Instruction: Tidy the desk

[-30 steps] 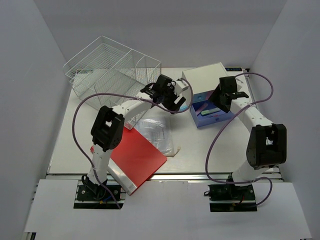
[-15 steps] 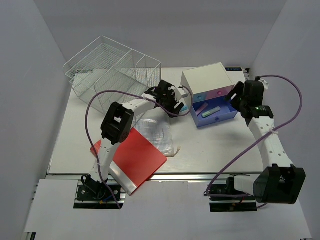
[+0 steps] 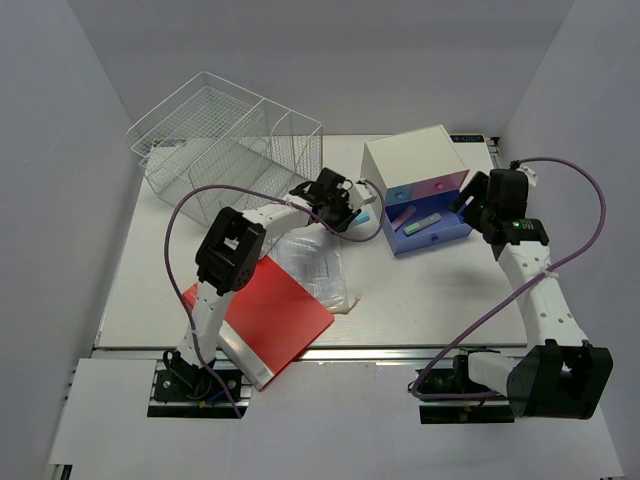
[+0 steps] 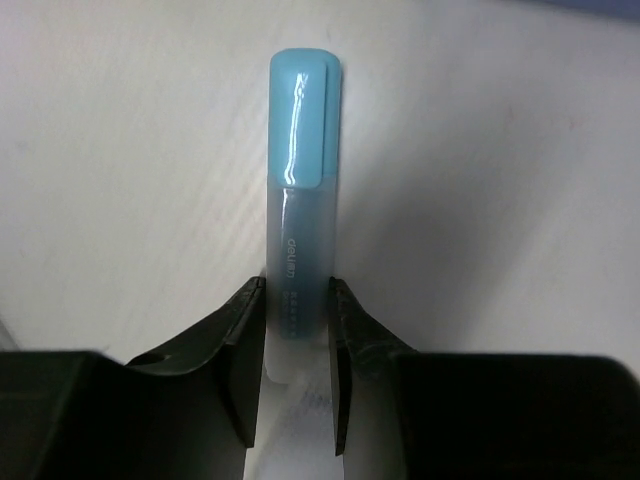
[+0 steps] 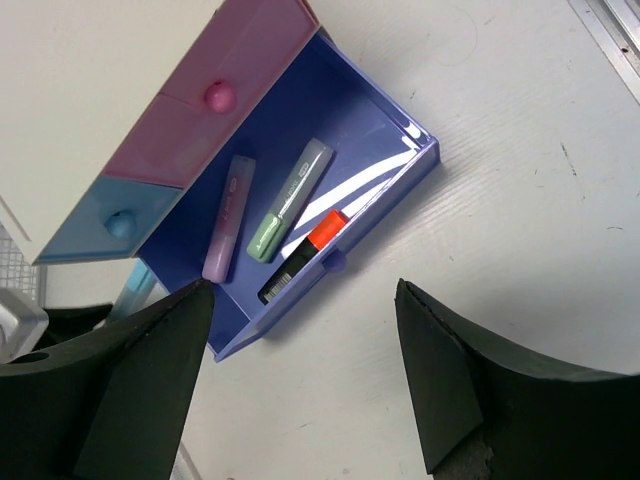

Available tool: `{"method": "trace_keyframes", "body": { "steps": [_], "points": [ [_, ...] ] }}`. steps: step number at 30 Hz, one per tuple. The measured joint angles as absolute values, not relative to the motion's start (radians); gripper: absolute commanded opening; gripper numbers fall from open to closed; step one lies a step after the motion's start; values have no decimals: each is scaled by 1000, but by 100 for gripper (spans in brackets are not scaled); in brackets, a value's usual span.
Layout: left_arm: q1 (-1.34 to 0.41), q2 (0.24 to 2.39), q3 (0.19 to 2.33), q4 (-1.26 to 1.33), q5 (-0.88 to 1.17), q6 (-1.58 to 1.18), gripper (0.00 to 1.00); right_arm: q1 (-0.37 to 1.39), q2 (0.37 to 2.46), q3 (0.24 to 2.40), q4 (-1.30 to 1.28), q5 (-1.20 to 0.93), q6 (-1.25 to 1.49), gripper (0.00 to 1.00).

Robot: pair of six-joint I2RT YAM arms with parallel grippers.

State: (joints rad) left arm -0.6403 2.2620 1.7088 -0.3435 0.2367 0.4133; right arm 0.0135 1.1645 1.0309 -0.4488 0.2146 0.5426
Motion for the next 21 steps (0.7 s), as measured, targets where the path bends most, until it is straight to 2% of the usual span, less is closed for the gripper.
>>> {"method": "trace_keyframes", "body": {
  "steps": [5, 11, 16, 21],
  "points": [
    [-664, 2122, 1523, -309, 167, 423, 9, 14, 1139, 1031, -463, 223, 535, 79],
    [-704, 1847, 1358, -294, 220, 429, 11, 14, 1091, 1017, -492, 244, 530, 80],
    [-740, 1753, 1401, -201, 287, 425, 12, -10, 1018, 966, -503, 257, 532, 80],
    [-780, 1914, 1606, -149, 327, 393, 12, -16, 968, 920, -508, 265, 544, 80]
  ]
}}
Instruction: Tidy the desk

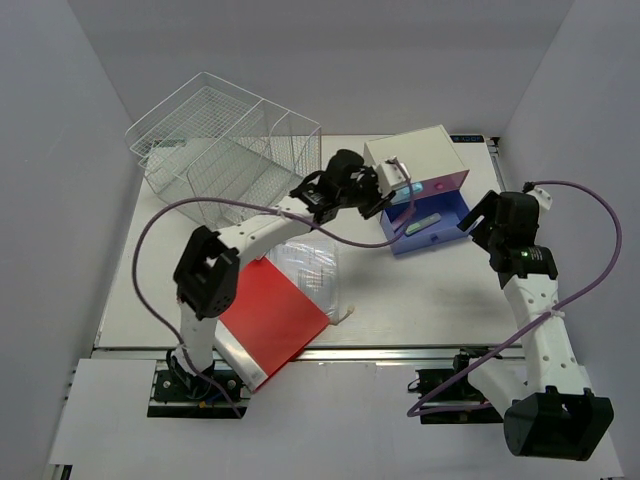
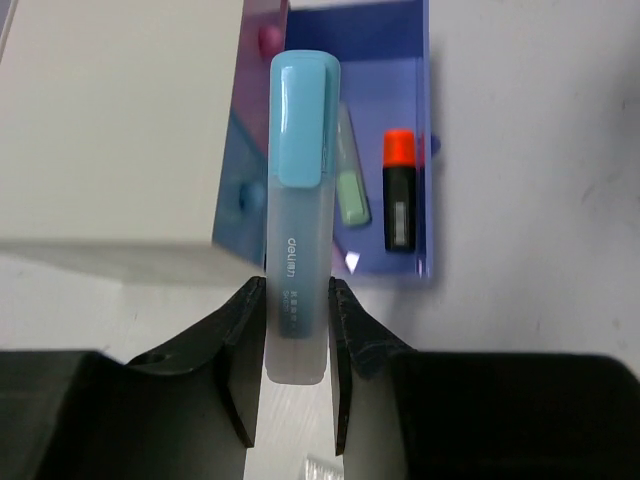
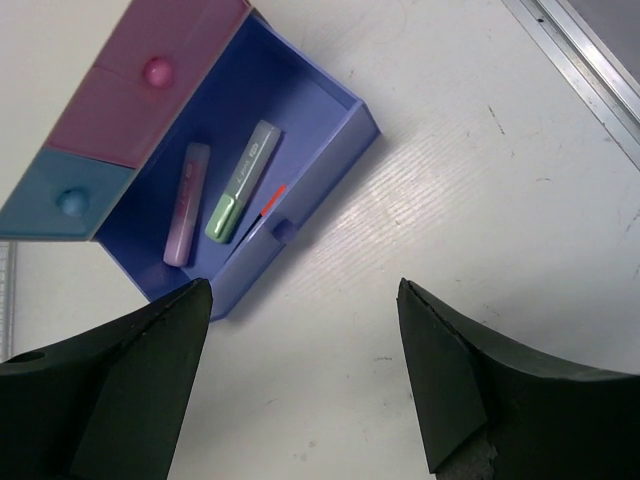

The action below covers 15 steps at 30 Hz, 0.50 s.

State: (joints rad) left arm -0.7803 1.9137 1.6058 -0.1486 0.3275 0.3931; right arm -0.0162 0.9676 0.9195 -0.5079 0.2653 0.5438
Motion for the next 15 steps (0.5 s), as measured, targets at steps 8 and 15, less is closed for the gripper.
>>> {"method": "trace_keyframes", "body": {
  "steps": [8, 15],
  "points": [
    [-830, 2235, 1921, -133, 339, 323, 26, -20, 928, 880, -525, 295, 550, 82],
    [-842, 2303, 1965, -131, 295, 263, 77, -20, 928, 873, -527, 304, 546, 83]
  ]
}}
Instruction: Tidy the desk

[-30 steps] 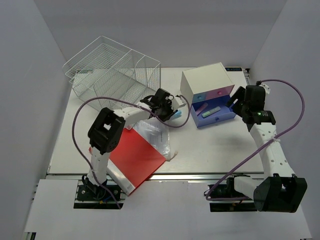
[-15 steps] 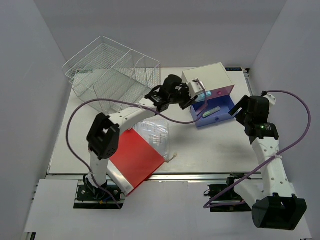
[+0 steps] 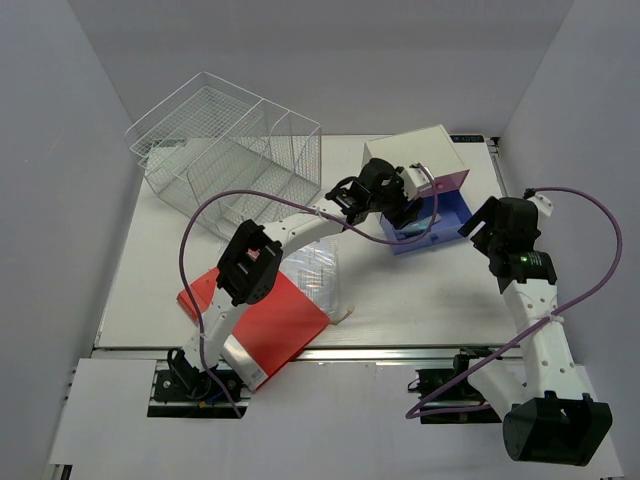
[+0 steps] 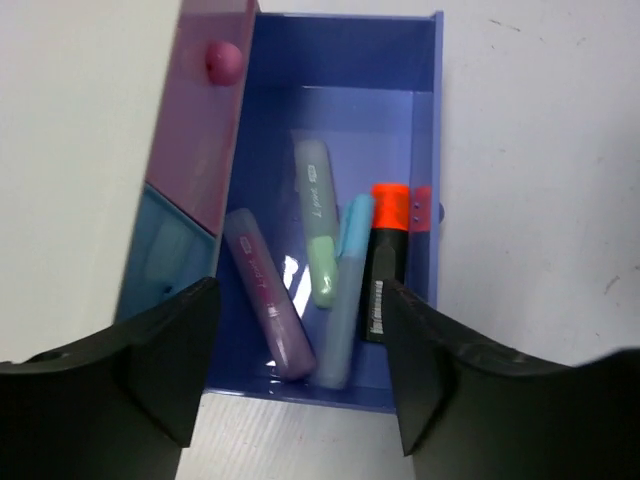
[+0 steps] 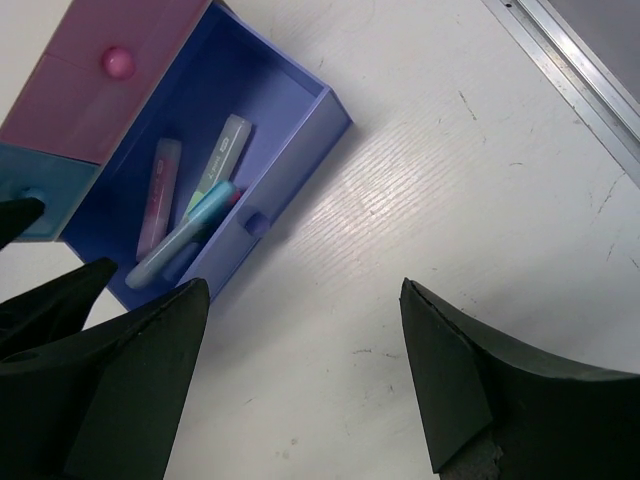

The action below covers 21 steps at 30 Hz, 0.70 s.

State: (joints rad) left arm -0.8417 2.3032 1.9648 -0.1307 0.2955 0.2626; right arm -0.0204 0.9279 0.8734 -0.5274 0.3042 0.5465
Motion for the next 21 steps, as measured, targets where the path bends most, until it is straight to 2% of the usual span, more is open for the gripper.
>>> {"method": "trace_keyframes", "body": {
  "steps": [7, 9, 18, 21],
  "points": [
    [-842, 2295, 1979, -124, 236, 145, 90, -22, 931, 865, -527, 275, 510, 83],
    [-844, 2287, 1982, -131, 216, 100, 98, -23, 939, 859, -522, 255, 496, 83],
    [-835, 2111, 1977, -218, 80, -157, 98, -24, 1020, 812, -494, 176, 449, 82],
    [-793, 2106, 2086, -271, 44, -294, 98, -24, 1045, 802, -478, 154, 435, 79]
  ]
}}
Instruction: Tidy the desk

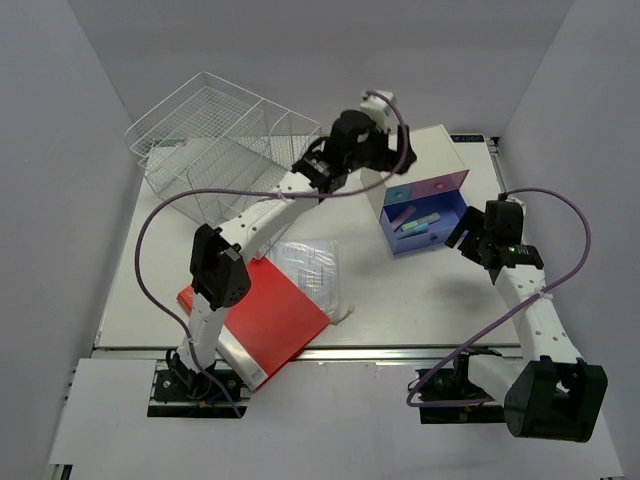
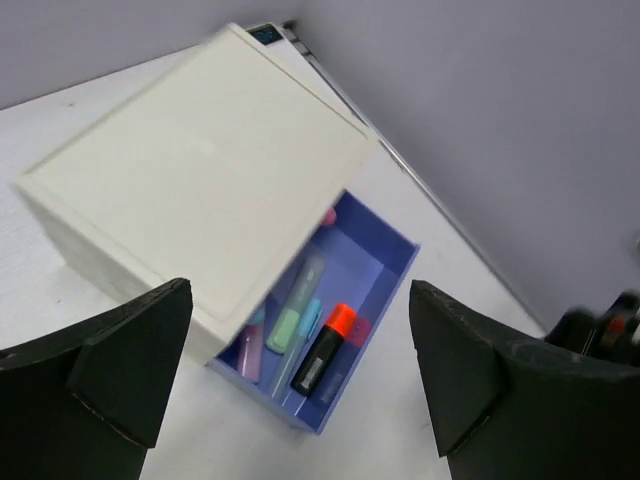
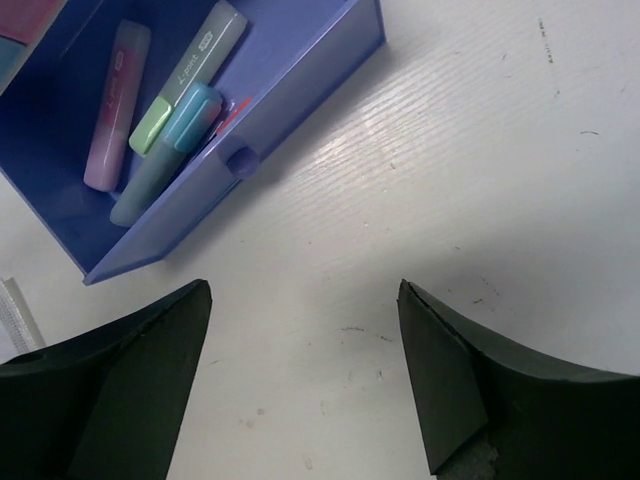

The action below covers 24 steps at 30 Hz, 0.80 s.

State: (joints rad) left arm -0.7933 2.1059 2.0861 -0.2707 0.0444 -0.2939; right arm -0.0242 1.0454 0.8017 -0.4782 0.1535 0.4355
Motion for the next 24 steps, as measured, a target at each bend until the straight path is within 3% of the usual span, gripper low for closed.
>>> {"method": "trace_keyframes", "body": {
  "steps": [6, 19, 24],
  "points": [
    [-664, 2233, 2320, -323, 24, -465, 98, -24, 1070, 801, -440, 123, 410, 79],
    [-660, 2457, 2320, -352, -22, -582, 98, -24, 1098, 762, -363, 49, 389, 75],
    [-662, 2467, 2320, -329, -28, -604, 94, -19, 1151, 736, -319, -10, 383, 66]
  ]
}}
